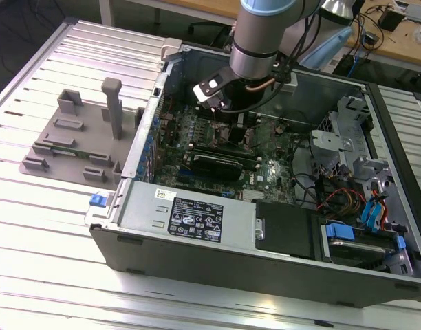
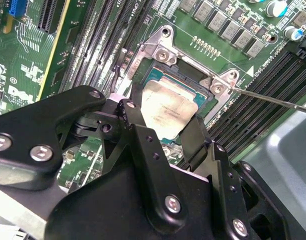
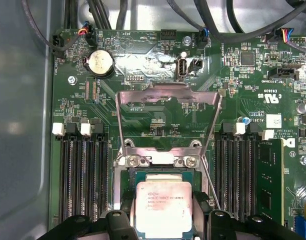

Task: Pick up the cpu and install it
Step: 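Place the cpu into insertion slot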

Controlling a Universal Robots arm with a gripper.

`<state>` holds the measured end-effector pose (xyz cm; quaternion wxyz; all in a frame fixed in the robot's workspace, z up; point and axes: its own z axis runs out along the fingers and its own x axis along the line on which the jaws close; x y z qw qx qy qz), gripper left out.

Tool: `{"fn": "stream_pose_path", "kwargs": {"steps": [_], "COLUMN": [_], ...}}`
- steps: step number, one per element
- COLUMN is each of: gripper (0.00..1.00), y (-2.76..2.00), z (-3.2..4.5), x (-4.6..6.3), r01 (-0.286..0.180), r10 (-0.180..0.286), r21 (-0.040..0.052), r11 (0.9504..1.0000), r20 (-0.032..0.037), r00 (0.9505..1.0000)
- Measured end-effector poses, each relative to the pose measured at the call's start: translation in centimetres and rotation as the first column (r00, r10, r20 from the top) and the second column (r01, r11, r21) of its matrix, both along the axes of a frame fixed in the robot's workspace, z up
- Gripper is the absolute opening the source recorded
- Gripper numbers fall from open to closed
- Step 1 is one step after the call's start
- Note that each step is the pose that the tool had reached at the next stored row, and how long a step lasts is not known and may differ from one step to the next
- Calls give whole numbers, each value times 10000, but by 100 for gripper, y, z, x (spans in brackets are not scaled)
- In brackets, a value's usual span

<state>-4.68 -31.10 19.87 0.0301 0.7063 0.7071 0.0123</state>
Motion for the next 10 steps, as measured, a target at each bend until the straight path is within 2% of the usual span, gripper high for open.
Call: {"fn": "stream_pose_path", "kwargs": {"steps": [10], "gripper": [54], "y": [0], "z": [-17], "x": [-2], "r01": [-2], "r10": [2], "r21": [0], "r11": [10000], "r20": [1], "r00": [10000]}}
